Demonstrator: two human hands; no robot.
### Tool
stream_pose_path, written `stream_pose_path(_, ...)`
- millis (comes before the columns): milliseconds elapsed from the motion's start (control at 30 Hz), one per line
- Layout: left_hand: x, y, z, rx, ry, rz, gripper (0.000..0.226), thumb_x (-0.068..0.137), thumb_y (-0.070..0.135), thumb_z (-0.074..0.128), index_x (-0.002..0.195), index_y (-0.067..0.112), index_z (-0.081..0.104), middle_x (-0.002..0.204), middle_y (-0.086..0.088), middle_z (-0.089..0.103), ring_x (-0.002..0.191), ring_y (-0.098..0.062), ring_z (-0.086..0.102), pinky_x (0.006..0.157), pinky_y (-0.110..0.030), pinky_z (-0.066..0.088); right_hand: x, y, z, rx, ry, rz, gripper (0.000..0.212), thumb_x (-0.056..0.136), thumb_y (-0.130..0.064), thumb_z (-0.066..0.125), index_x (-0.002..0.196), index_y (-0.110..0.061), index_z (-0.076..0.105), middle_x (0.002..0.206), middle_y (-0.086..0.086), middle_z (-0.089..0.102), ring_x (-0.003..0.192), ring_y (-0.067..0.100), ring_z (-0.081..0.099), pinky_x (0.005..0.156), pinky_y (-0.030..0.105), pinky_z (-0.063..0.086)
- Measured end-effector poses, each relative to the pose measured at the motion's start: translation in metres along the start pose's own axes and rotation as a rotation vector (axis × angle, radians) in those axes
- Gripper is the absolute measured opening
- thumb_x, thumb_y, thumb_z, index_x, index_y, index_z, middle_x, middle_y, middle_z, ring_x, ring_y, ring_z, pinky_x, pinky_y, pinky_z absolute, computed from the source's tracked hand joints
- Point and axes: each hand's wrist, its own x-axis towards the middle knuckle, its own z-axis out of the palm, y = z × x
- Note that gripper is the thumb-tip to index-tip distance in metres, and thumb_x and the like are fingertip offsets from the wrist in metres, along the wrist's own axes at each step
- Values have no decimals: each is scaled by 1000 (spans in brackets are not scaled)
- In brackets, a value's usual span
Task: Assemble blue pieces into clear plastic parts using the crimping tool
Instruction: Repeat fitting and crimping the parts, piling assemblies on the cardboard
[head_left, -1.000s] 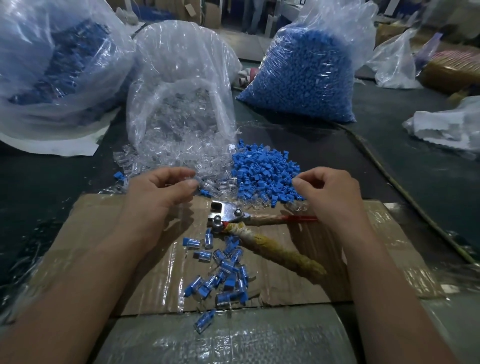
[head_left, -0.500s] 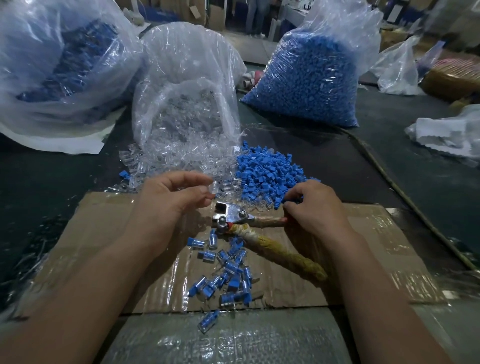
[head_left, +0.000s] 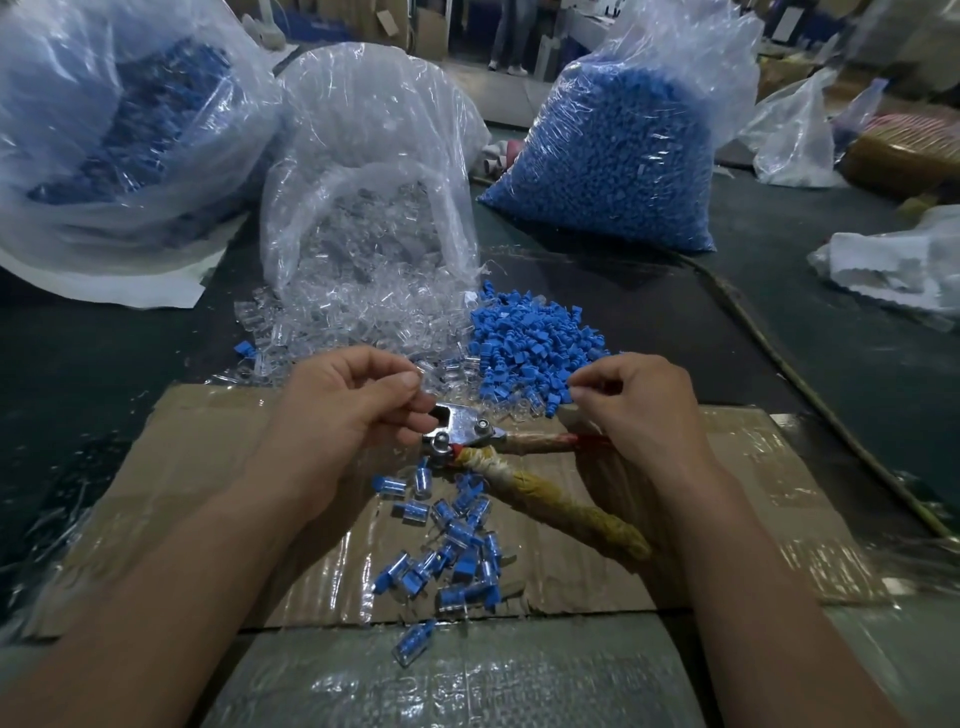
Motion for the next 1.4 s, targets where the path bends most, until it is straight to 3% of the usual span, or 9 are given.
stream_pose_path(133, -3, 2, 1, -8, -8, -21, 17, 65, 4, 63, 81, 1, 61, 67, -15, 70, 57, -20, 68, 47, -22, 54, -3, -6, -3, 129, 68, 7, 7, 81, -19, 69, 79, -26, 70, 68, -25, 55, 65, -8, 54, 65, 8, 41)
stream_pose_path(233, -6, 3, 4, 20, 2, -6, 13, 69, 1, 63, 82, 4, 61, 67, -14, 70, 56, -18, 68, 48, -23, 55, -13, -21, -5, 383, 94, -57, 24, 80, -15, 68, 70, -34, 59, 66, -15, 62, 65, -2, 60, 62, 13, 49)
stream_pose_path(367, -10, 3, 8, 129, 20, 70, 13, 75, -1, 63, 84, 9, 63, 69, -11, 71, 58, -16, 68, 52, -23, 56, -30, -51, 3, 554, 30, -224, 26, 80, -7, 68, 72, -30, 59, 67, -11, 62, 64, 5, 61, 61, 14, 50)
stream_pose_path(500, -13, 3, 12, 208, 19, 153, 15, 75, -3, 65, 80, 11, 62, 67, -8, 70, 56, -14, 67, 50, -19, 54, -38, -63, 15, 529, 25, -359, 15, 78, -5, 67, 76, -19, 63, 67, -20, 57, 65, -3, 59, 61, 8, 46)
stream_pose_path(600, -16, 4, 15, 213, -2, 186, 15, 75, -4, 65, 78, 11, 62, 67, -10, 70, 54, -14, 67, 50, -20, 54, -38, -64, 19, 484, 23, -366, 4, 78, -6, 68, 79, -10, 67, 68, -19, 57, 70, 1, 60, 63, 10, 48)
stream_pose_path(867, -19, 4, 16, 278, -51, 233, 18, 75, -4, 66, 77, 14, 63, 66, -5, 70, 54, -12, 66, 50, -17, 52, -40, -65, 21, 358, 44, -356, 9, 76, -19, 69, 76, -10, 68, 67, -4, 67, 60, 9, 61, 59, 33, 53)
stream_pose_path(1133, -19, 5, 15, 266, -63, 289, 18, 76, -4, 64, 73, 14, 64, 63, -2, 69, 53, -9, 64, 51, -16, 50, -39, -64, 19, 427, -53, -320, 9, 79, -17, 72, 75, -11, 67, 62, -16, 57, 63, 5, 59, 56, 19, 49)
stream_pose_path(1267, -19, 5, 16, 292, -65, 281, 18, 76, -4, 64, 72, 14, 63, 60, 0, 68, 51, -8, 63, 49, -14, 49, -39, -64, 20, 447, -75, -329, 11, 79, -18, 71, 72, -12, 65, 61, -11, 60, 61, 8, 58, 53, 20, 48)
stream_pose_path(1400, -18, 7, 17, 244, -56, 216, 14, 77, -5, 62, 71, 8, 61, 54, -5, 66, 44, -10, 60, 42, -16, 48, -37, -62, 19, 475, -106, -361, 10, 77, -17, 73, 78, -17, 63, 67, -16, 58, 70, 5, 59, 62, 16, 49)
